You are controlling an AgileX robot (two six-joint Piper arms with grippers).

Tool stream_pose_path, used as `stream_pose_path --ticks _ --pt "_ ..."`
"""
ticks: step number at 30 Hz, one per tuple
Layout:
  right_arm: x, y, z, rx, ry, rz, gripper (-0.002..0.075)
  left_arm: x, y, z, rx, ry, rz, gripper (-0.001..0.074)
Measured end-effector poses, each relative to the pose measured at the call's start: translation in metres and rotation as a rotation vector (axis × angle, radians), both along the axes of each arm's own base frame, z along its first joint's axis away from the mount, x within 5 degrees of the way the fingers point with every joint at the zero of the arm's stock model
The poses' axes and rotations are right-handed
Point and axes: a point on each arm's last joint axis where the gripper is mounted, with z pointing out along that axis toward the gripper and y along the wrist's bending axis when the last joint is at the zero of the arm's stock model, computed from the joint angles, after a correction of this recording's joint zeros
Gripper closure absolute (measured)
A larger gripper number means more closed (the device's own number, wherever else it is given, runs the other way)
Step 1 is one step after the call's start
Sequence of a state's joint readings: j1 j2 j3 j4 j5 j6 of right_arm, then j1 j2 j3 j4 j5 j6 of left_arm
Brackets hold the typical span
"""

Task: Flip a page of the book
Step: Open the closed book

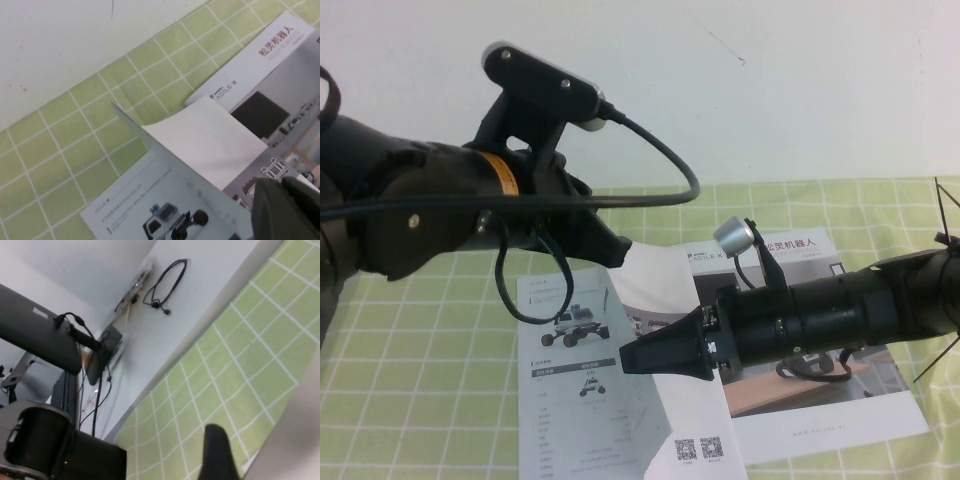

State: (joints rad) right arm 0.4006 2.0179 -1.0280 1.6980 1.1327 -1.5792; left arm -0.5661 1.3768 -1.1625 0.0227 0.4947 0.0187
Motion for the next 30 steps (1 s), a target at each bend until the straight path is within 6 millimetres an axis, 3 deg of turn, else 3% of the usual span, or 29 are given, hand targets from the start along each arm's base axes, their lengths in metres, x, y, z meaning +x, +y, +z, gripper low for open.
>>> stream_pose_path --ticks 8,20,26,30 --pt "0.001 0.001 0.002 0.012 0.000 0.008 0.0296 0.011 -0.009 -0.018 -0.050 -0.019 0.008 0.0738" --pt "-0.002 0.000 0.000 -0.011 0.071 0.018 0.0302 0.042 -0.028 -0.100 0.079 0.182 0.011 0.0738" --pt "-0.001 -0.002 0.000 -0.071 0.110 0.070 0.0311 0.043 -0.028 -0.107 0.103 0.200 0.008 0.0738" --pt "0.004 -0.016 0.007 -0.100 0.091 0.066 0.0388 0.045 -0.025 -0.108 0.101 0.205 0.022 0.0738"
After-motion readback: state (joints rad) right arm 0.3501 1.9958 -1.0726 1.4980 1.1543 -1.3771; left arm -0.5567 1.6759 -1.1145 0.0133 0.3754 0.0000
